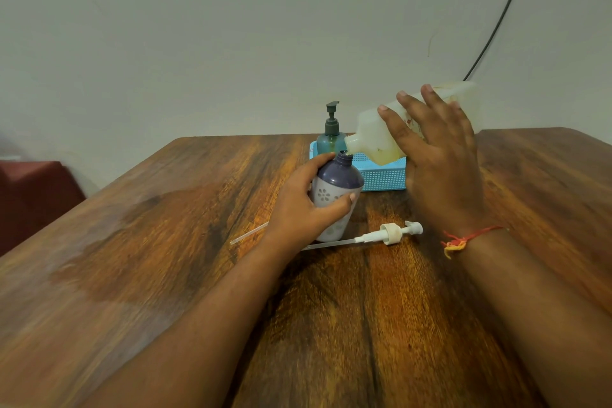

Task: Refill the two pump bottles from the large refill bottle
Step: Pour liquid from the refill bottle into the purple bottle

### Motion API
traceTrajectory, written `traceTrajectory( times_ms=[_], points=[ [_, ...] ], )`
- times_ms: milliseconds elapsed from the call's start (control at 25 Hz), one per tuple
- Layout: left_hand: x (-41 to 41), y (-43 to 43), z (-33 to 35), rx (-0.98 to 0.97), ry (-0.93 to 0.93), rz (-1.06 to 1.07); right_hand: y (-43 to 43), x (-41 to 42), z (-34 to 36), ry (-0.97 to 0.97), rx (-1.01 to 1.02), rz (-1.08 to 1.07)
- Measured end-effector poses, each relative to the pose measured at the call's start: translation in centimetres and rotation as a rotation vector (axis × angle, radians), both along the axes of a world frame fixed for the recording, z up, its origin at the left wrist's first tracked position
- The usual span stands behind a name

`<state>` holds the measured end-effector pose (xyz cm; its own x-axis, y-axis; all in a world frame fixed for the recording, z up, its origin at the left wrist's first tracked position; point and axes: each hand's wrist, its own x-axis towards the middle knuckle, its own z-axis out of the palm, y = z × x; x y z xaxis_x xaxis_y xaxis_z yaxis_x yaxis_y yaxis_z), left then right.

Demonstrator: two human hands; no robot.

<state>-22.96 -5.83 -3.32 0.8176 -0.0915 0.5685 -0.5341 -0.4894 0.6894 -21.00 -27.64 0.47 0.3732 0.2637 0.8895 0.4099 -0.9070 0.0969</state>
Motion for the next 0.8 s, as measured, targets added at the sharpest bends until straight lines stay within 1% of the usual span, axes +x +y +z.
traceTrajectory(
  times_ms=[800],
  points=[
    [-0.17,-0.06,0.18,0.000,0.022,0.003,0.27,-0.25,0.48,-0.035,-0.053,-0.028]
  ],
)
